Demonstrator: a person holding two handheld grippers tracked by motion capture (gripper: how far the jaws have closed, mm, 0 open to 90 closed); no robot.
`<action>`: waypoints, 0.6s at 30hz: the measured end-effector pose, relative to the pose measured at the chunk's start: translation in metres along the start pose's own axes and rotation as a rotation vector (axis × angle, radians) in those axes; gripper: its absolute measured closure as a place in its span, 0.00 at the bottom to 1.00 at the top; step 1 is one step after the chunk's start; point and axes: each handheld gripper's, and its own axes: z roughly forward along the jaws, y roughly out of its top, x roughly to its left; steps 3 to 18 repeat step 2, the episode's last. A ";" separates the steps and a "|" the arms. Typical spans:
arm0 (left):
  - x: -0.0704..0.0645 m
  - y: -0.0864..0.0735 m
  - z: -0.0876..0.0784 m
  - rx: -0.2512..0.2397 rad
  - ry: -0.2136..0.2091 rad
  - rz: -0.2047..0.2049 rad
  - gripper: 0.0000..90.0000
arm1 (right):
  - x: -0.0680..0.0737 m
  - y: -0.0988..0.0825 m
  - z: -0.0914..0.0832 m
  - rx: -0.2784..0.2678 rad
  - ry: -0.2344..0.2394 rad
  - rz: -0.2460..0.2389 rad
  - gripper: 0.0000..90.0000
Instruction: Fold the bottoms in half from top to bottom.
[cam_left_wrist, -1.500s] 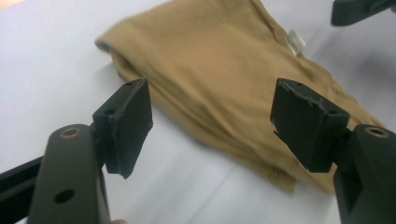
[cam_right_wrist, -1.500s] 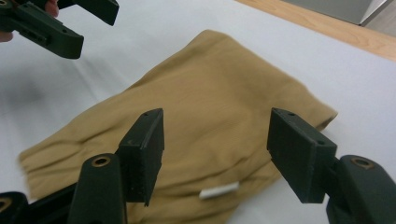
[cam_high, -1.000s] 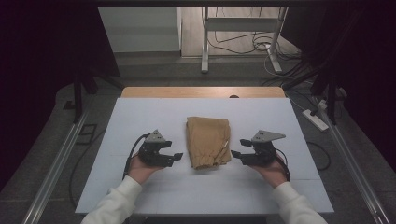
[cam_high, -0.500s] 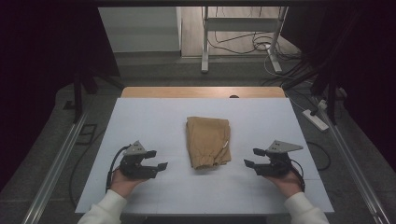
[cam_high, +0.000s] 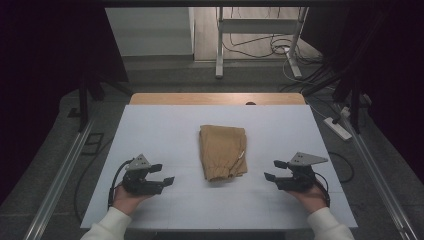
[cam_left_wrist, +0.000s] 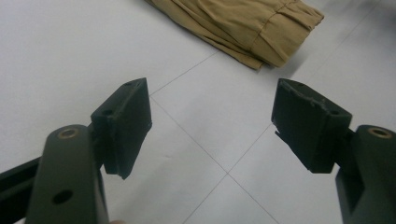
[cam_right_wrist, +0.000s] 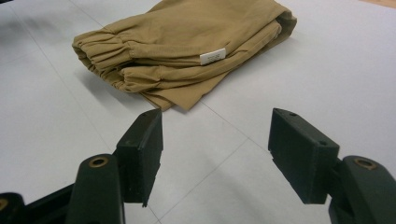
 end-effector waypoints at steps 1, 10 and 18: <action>0.000 0.000 0.000 0.000 0.000 0.000 0.31 | 0.000 0.000 0.000 -0.002 -0.001 0.000 0.40; 0.001 0.000 0.000 0.001 0.000 0.000 0.30 | 0.000 0.000 -0.001 -0.003 0.000 -0.001 0.40; 0.001 0.000 0.000 0.001 0.000 0.000 0.30 | 0.000 0.000 -0.001 -0.003 0.000 -0.001 0.40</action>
